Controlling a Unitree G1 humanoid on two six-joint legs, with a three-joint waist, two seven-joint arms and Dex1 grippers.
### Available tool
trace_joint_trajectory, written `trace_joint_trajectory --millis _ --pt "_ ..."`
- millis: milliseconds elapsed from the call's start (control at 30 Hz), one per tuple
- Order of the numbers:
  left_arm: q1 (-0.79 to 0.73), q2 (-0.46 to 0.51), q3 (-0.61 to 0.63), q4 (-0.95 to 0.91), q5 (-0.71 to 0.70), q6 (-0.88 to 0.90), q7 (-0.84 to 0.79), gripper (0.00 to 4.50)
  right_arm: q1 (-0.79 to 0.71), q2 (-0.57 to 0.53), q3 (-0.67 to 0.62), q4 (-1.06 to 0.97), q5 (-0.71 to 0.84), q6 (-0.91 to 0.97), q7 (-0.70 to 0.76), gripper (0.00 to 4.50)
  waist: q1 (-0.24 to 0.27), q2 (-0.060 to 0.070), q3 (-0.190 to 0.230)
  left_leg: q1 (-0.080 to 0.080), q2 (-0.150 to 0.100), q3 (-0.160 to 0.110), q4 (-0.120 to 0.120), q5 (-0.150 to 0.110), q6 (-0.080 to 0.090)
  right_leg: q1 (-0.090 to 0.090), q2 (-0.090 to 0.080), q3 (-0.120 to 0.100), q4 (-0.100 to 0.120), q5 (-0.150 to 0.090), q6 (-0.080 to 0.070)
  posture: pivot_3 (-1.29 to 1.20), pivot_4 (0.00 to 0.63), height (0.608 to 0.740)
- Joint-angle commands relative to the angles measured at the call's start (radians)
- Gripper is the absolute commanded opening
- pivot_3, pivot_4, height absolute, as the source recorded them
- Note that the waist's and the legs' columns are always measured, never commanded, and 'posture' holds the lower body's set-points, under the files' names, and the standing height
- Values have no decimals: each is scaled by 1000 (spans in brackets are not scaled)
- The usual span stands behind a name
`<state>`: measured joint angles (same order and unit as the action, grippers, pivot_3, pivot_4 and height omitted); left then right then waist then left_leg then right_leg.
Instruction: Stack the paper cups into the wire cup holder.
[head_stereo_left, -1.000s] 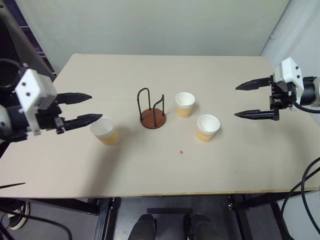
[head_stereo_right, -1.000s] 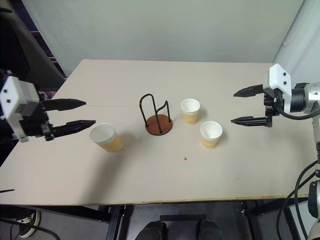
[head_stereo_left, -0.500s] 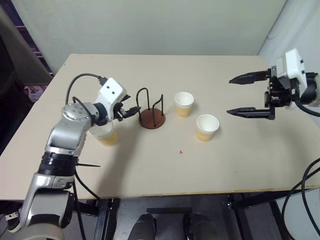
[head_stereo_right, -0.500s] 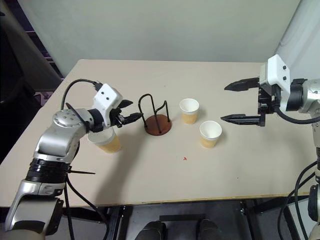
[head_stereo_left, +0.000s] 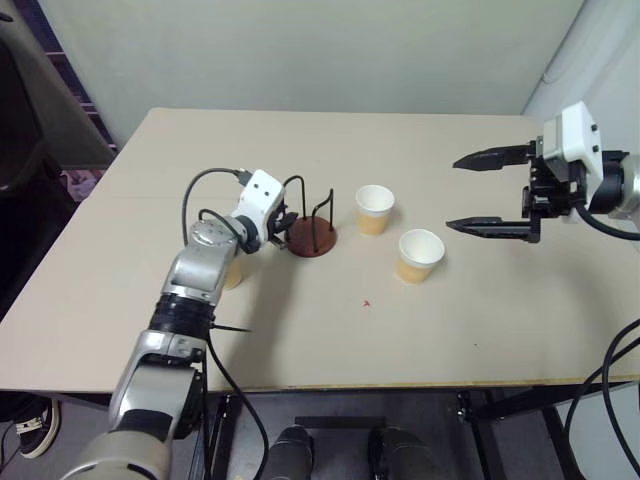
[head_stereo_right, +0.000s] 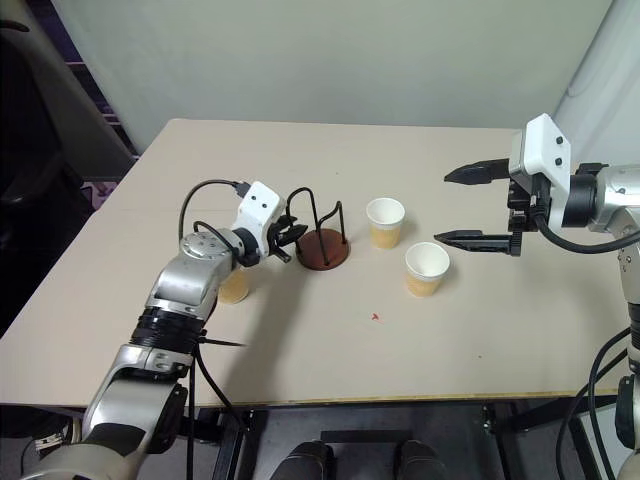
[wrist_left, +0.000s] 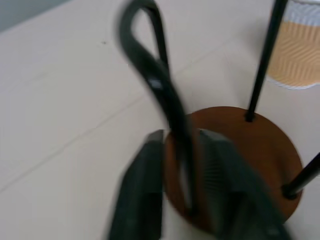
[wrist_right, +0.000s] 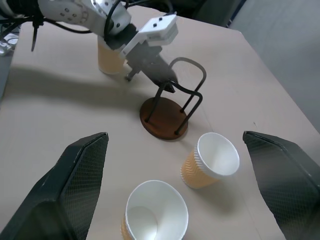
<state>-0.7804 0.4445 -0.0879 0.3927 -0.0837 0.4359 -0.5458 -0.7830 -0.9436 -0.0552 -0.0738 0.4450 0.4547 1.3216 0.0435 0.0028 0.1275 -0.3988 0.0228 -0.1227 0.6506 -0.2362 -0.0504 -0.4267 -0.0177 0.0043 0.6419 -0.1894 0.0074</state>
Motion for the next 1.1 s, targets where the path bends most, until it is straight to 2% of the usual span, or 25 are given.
trace_joint_trajectory --millis 33,333,533,700,833,933,1100 --pt "-23 10 22 -13 13 -28 5 42 -22 -12 -16 -8 2 -15 -6 4500 0 0 0 0 0 1 0 1 -1 0 1 0 0 0 0 0 150 740" --pt "-26 49 47 -98 -38 -9 -78 42 -20 -13 -14 8 -5 -30 -6 4500 2 0 0 -1 -1 5 2 1 -2 1 2 0 0 -1 1 0 150 740" --pt "18 123 57 -382 -226 130 -313 42 6 -28 -18 -20 26 -23 46 4500 3 0 0 -3 -2 6 3 1 -3 1 3 0 -2 -2 2 0 150 740" --pt "92 162 -15 -563 -318 184 -458 42 90 -45 -10 -101 66 -6 101 4500 3 0 0 -3 -5 7 3 0 -2 1 3 1 -3 -3 4 0 150 740" --pt "149 171 -109 -606 -279 154 -497 42 162 -67 28 -137 17 -17 98 4500 4 0 0 -3 -3 4 7 -1 -1 3 2 1 -3 -3 4 0 150 740" --pt "158 148 -147 -595 -261 138 -491 42 166 -63 41 -132 -9 -21 67 4500 2 0 0 -2 -2 0 12 -8 10 4 2 2 -2 -2 5 0 150 740" --pt "170 135 -203 -578 -209 73 -504 42 180 -64 40 -159 3 -5 60 4500 1 0 0 -1 -2 0 13 -7 12 4 2 4 -2 -1 4 0 150 740"
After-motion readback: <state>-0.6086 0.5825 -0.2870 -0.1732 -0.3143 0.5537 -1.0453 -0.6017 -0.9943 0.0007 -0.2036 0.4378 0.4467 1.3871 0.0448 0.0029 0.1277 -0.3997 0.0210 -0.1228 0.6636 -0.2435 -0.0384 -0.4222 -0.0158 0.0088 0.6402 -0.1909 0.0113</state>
